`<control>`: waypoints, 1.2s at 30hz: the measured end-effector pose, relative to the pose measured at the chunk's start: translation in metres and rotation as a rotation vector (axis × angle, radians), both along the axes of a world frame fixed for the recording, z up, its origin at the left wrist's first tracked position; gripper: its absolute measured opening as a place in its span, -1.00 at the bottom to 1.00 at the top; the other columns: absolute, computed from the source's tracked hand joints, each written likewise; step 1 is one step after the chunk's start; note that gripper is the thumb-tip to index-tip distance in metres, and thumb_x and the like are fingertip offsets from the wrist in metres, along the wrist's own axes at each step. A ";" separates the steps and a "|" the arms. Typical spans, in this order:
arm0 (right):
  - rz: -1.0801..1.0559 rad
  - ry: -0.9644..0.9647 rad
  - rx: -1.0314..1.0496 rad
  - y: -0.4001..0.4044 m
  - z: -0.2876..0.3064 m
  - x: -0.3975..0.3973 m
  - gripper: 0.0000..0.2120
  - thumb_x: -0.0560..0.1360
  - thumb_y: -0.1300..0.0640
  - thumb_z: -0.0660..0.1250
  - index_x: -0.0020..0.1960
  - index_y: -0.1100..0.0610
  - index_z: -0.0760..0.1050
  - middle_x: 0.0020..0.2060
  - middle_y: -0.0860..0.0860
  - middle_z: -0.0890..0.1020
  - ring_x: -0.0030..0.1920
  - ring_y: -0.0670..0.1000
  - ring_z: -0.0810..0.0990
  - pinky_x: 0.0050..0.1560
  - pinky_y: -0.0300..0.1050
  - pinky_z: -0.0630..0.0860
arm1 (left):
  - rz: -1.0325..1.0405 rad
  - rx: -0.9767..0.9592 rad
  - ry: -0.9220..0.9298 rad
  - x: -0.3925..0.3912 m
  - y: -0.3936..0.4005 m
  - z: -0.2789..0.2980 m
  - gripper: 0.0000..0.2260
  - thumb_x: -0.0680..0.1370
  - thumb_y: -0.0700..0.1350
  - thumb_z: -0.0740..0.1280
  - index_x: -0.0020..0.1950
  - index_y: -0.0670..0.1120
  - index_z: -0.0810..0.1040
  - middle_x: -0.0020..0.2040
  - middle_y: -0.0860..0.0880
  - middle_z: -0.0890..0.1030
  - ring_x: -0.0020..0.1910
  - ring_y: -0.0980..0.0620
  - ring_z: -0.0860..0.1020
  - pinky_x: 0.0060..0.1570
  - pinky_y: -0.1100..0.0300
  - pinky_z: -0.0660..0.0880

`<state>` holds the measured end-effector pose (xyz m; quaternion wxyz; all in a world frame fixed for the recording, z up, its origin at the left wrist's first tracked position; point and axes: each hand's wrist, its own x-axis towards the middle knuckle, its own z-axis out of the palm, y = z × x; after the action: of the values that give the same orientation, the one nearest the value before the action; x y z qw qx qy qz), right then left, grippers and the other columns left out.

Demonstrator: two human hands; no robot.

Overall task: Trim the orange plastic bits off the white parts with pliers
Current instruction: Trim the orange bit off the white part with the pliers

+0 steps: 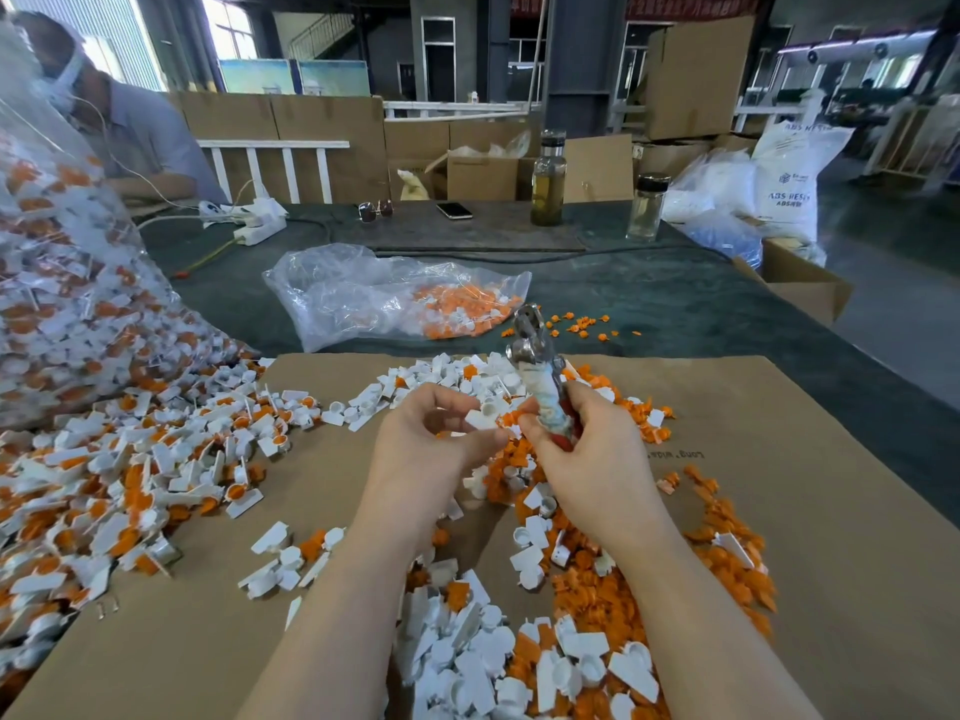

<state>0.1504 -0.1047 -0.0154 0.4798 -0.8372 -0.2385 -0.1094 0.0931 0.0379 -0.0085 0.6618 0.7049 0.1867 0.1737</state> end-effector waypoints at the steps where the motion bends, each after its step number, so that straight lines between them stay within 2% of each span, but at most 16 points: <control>1: 0.002 -0.002 0.008 0.000 0.000 -0.001 -0.87 0.51 -0.01 0.39 0.04 -0.09 0.48 -0.17 -0.23 0.58 -0.14 -0.22 0.58 -0.18 -0.33 0.52 | 0.000 -0.054 -0.026 0.000 -0.003 0.001 -0.73 0.34 -0.23 0.61 -0.09 -0.01 0.60 -0.24 0.03 0.62 -0.33 0.05 0.66 -0.29 0.06 0.58; 4: 0.001 -0.023 0.046 0.000 0.002 -0.003 -0.87 0.51 -0.03 0.38 0.02 -0.11 0.45 -0.20 -0.23 0.58 -0.13 -0.26 0.56 -0.26 -0.40 0.48 | 0.010 -0.200 -0.088 0.001 -0.008 0.002 -0.73 0.32 -0.32 0.58 -0.11 -0.05 0.62 -0.32 0.06 0.61 -0.24 -0.03 0.67 -0.13 0.08 0.61; 8: -0.021 -0.037 0.112 0.001 0.003 -0.005 -0.87 0.50 -0.04 0.37 0.01 -0.09 0.46 -0.19 -0.23 0.59 -0.12 -0.27 0.57 -0.25 -0.41 0.48 | 0.003 -0.266 -0.117 0.000 -0.011 0.005 -0.76 0.35 -0.37 0.54 -0.11 -0.09 0.64 -0.25 -0.07 0.62 -0.14 -0.11 0.65 -0.12 0.12 0.61; 11: -0.024 -0.060 0.122 0.001 0.003 -0.006 -0.87 0.50 -0.05 0.36 0.00 -0.09 0.46 -0.22 -0.24 0.58 -0.13 -0.27 0.56 -0.28 -0.42 0.46 | 0.015 -0.295 -0.130 -0.002 -0.015 0.008 -0.79 0.38 -0.38 0.52 -0.11 -0.12 0.64 -0.14 -0.25 0.67 -0.19 -0.08 0.67 -0.18 0.17 0.61; 13: -0.043 -0.092 0.101 0.001 0.004 -0.006 -0.87 0.50 -0.07 0.35 -0.01 -0.11 0.43 -0.24 -0.25 0.56 -0.10 -0.27 0.55 -0.29 -0.41 0.42 | 0.034 -0.309 -0.140 -0.001 -0.017 0.010 -0.79 0.38 -0.38 0.52 -0.10 -0.14 0.62 -0.13 -0.28 0.68 -0.24 -0.05 0.68 -0.18 0.17 0.61; 17: -0.082 -0.164 0.106 0.001 0.003 -0.008 -0.85 0.50 0.02 0.40 -0.05 -0.11 0.42 -0.30 -0.25 0.52 -0.11 -0.26 0.54 -0.34 -0.40 0.38 | 0.043 -0.327 -0.161 -0.001 -0.021 0.010 -0.80 0.36 -0.37 0.54 -0.16 -0.15 0.60 -0.19 -0.25 0.70 -0.27 -0.06 0.67 -0.26 0.22 0.61; 21: -0.105 -0.199 0.120 0.002 0.002 -0.009 -0.85 0.50 0.03 0.40 -0.06 -0.09 0.42 -0.31 -0.23 0.53 -0.13 -0.21 0.54 -0.34 -0.32 0.41 | 0.051 -0.284 -0.175 -0.001 -0.026 0.010 -0.83 0.37 -0.35 0.55 -0.21 -0.13 0.63 -0.19 -0.25 0.70 -0.23 -0.12 0.67 -0.24 0.22 0.63; 25: -0.115 -0.190 0.138 0.003 0.001 -0.009 -0.84 0.50 0.05 0.41 -0.07 -0.09 0.42 -0.30 -0.22 0.55 -0.16 -0.20 0.55 -0.36 -0.31 0.42 | 0.092 -0.232 -0.198 -0.001 -0.029 0.011 -0.80 0.37 -0.33 0.56 -0.32 -0.05 0.68 -0.25 -0.19 0.70 -0.29 -0.07 0.65 -0.23 0.20 0.61; 31: -0.114 -0.172 0.131 0.002 0.001 -0.008 -0.85 0.49 0.07 0.42 -0.07 -0.06 0.44 -0.31 -0.21 0.54 -0.21 -0.21 0.55 -0.38 -0.40 0.37 | 0.157 -0.123 -0.188 -0.002 -0.031 0.013 -0.85 0.36 -0.26 0.59 -0.26 -0.04 0.70 -0.27 -0.07 0.71 -0.24 -0.06 0.67 -0.09 0.05 0.64; 36: -0.107 -0.180 0.152 0.003 0.002 -0.010 -0.86 0.49 0.09 0.43 -0.10 -0.03 0.46 -0.35 -0.20 0.53 -0.23 -0.21 0.55 -0.33 -0.42 0.40 | 0.159 -0.082 -0.188 -0.004 -0.035 0.016 -0.86 0.36 -0.25 0.59 -0.24 -0.04 0.70 -0.30 -0.01 0.70 -0.27 0.01 0.66 -0.18 0.17 0.65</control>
<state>0.1409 -0.1016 -0.0135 0.5118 -0.7969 -0.2264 -0.2274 0.0894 0.0025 0.0075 0.6889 0.6408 0.1861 0.2831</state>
